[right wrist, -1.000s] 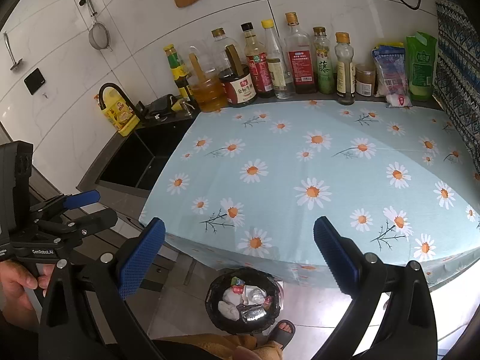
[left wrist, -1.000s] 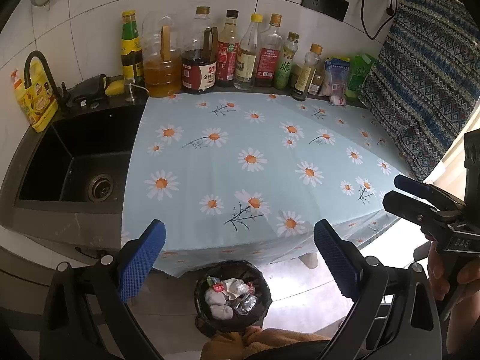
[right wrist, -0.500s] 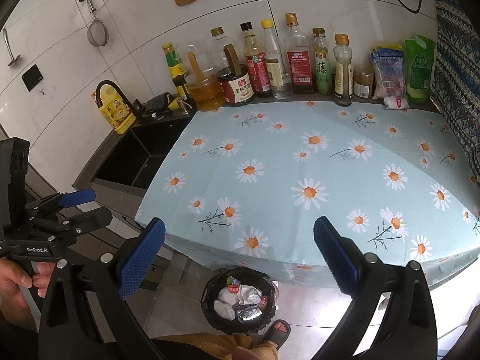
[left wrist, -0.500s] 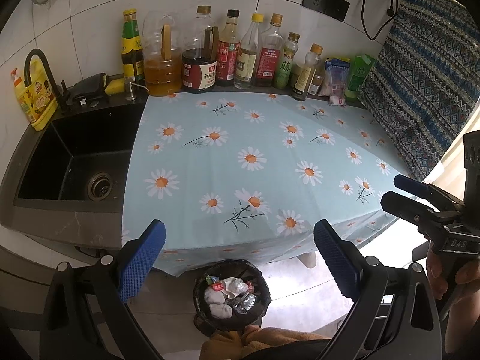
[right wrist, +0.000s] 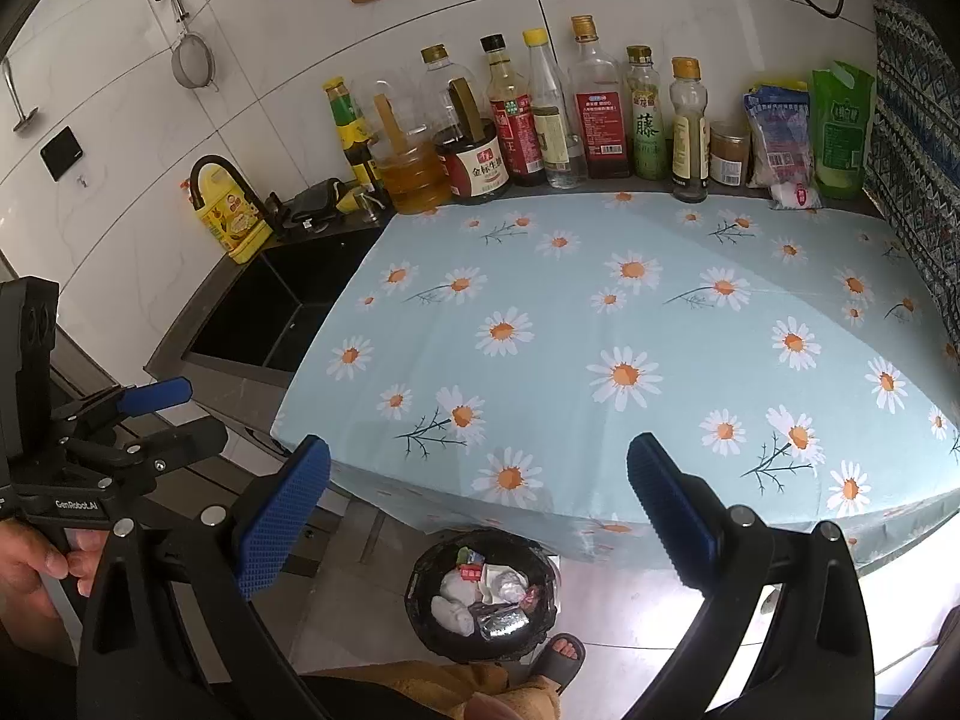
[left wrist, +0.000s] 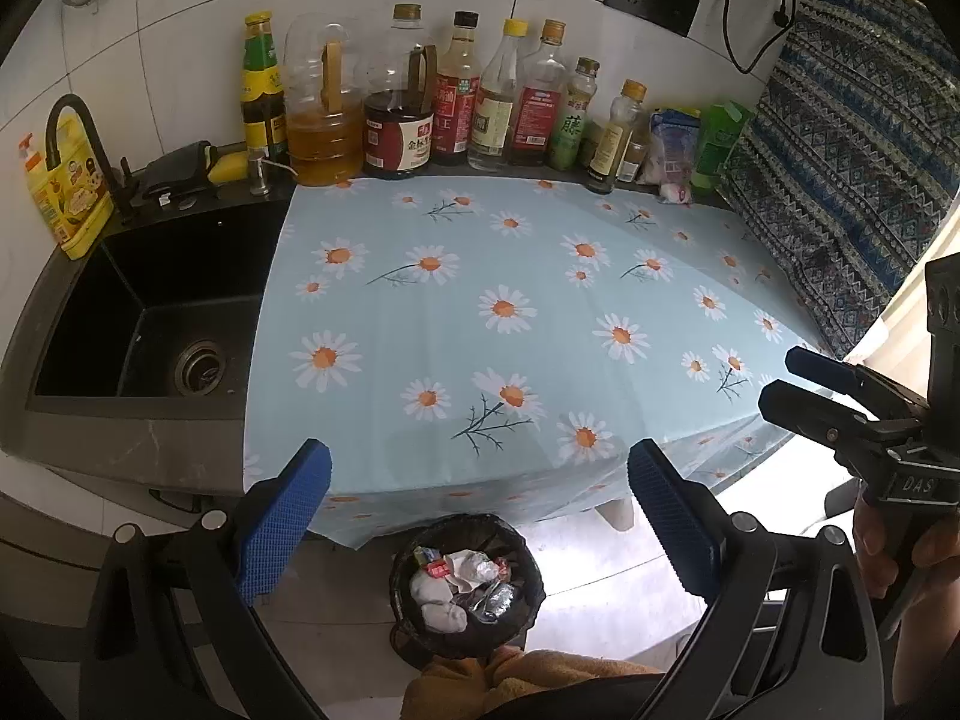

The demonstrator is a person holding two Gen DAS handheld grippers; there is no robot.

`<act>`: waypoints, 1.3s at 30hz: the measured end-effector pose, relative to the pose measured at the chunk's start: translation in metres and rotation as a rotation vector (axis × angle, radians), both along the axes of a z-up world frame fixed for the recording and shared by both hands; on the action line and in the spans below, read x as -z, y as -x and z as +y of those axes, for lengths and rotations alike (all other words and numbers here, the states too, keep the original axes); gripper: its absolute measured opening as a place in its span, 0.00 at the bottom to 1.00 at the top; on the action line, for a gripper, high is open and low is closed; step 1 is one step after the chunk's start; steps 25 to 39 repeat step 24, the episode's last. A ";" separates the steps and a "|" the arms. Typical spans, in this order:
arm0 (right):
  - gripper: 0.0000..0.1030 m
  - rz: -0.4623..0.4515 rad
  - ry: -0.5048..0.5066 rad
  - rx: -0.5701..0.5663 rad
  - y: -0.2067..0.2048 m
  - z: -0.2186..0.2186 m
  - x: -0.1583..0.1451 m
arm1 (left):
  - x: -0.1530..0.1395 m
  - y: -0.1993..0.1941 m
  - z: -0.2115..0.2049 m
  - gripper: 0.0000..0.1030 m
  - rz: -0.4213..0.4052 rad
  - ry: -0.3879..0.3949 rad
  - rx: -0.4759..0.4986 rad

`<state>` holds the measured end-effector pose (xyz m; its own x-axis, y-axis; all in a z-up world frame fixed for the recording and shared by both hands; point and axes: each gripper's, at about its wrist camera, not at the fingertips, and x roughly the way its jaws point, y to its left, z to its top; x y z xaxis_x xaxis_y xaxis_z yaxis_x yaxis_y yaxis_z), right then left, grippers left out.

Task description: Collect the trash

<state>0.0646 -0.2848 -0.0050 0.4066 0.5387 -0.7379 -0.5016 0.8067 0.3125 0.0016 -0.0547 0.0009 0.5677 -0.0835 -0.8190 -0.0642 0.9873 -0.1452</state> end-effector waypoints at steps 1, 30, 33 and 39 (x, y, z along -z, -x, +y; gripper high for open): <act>0.95 -0.002 0.001 -0.002 0.000 0.001 0.000 | 0.000 0.000 0.000 0.94 -0.001 -0.001 -0.002; 0.95 0.000 0.003 -0.006 0.001 0.004 0.001 | 0.002 -0.002 0.008 0.94 0.006 0.012 -0.018; 0.95 0.000 0.003 -0.006 0.001 0.004 0.001 | 0.002 -0.002 0.008 0.94 0.006 0.012 -0.018; 0.95 0.000 0.003 -0.006 0.001 0.004 0.001 | 0.002 -0.002 0.008 0.94 0.006 0.012 -0.018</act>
